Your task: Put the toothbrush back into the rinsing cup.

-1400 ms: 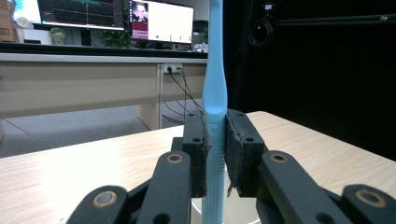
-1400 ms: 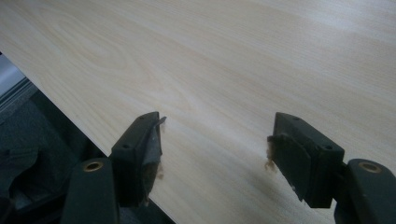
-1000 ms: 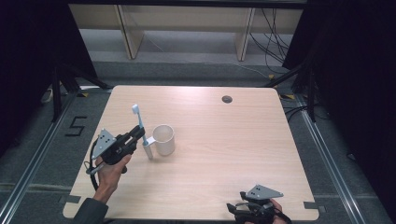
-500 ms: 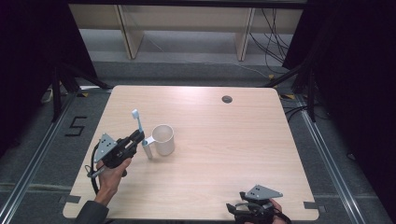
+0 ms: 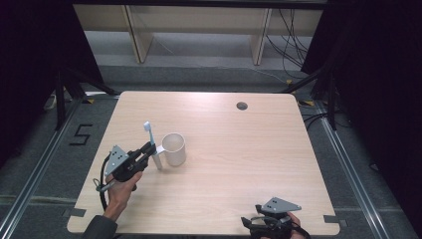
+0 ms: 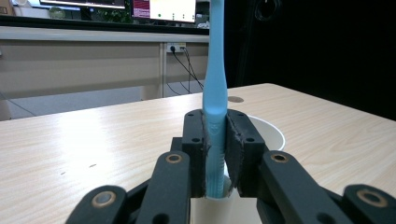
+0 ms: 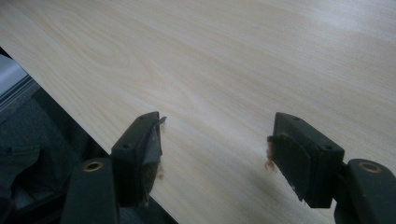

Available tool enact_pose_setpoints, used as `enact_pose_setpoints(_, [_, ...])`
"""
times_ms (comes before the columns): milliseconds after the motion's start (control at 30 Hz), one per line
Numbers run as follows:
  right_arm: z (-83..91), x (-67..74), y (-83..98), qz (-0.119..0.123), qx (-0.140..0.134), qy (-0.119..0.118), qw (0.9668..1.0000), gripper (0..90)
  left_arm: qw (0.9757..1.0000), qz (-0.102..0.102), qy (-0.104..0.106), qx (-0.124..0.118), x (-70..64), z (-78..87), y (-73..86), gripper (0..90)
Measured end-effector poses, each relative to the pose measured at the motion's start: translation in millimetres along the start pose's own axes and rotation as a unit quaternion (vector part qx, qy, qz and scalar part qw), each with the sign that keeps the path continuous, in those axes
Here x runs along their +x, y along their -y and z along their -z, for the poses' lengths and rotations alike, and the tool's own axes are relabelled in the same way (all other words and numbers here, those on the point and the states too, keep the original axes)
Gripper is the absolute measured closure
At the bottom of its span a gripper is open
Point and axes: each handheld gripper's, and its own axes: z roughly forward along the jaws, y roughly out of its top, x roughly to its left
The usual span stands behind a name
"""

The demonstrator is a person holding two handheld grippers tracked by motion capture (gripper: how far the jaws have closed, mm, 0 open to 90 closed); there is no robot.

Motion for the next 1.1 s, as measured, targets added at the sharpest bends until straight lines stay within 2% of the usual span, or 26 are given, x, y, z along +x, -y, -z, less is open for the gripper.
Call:
enact_pose_setpoints(167, [0.1, 0.1, 0.0, -0.001, -0.001, 0.0, 1.0, 34.3, 1.0, 0.0, 0.004, -0.003, 0.7, -1.3, 3.2, 77.8])
enact_pose_setpoints(200, [0.1, 0.1, 0.0, -0.001, -0.001, 0.0, 1.0, 34.3, 1.0, -0.001, -0.001, 0.009, 0.3, 0.3, 3.2, 77.8])
enact_pose_setpoints(300, [0.0, -0.1, 0.0, 0.0, 0.0, 0.0, 1.0, 34.3, 1.0, -0.004, 0.002, 0.009, 0.8, -0.3, 5.8, 77.7])
enact_pose_setpoints(333, [0.0, 0.0, 0.0, 0.0, 0.0, 0.0, 1.0, 34.3, 0.9999, -0.005, -0.001, 0.016, 0.2, 0.6, 6.0, 77.7])
enact_pose_setpoints(700, [0.0, 0.2, 0.0, -0.001, 0.001, 0.0, 1.0, 34.3, 0.9997, -0.008, 0.002, 0.024, -1.7, 1.7, 6.5, 75.0])
enact_pose_setpoints(767, [-0.1, 0.0, 0.0, 0.001, -0.001, 0.0, 1.0, 34.3, 0.9997, -0.005, 0.001, 0.025, -1.6, 1.8, 6.4, 71.4])
enact_pose_setpoints(833, [-0.1, 0.0, -0.1, 0.0, -0.001, 0.0, 1.0, 34.3, 0.9996, -0.002, -0.003, 0.027, -1.7, 1.9, 6.0, 61.7])
enact_pose_setpoints(900, [0.0, 0.2, 0.0, -0.001, 0.001, 0.0, 1.0, 34.3, 0.9997, -0.005, -0.005, 0.022, -1.7, 2.0, 6.0, 57.4])
enact_pose_setpoints(967, [-0.1, 0.5, -0.2, -0.001, 0.004, -0.002, 1.0, 34.3, 0.9995, -0.009, -0.008, 0.029, -2.4, 3.8, 4.8, 51.9])
enact_pose_setpoints(1100, [-0.7, 0.3, -0.1, -0.001, 0.0, -0.003, 1.0, 34.2, 0.9993, 0.0, -0.006, 0.038, -2.5, 5.3, 1.8, 41.5])
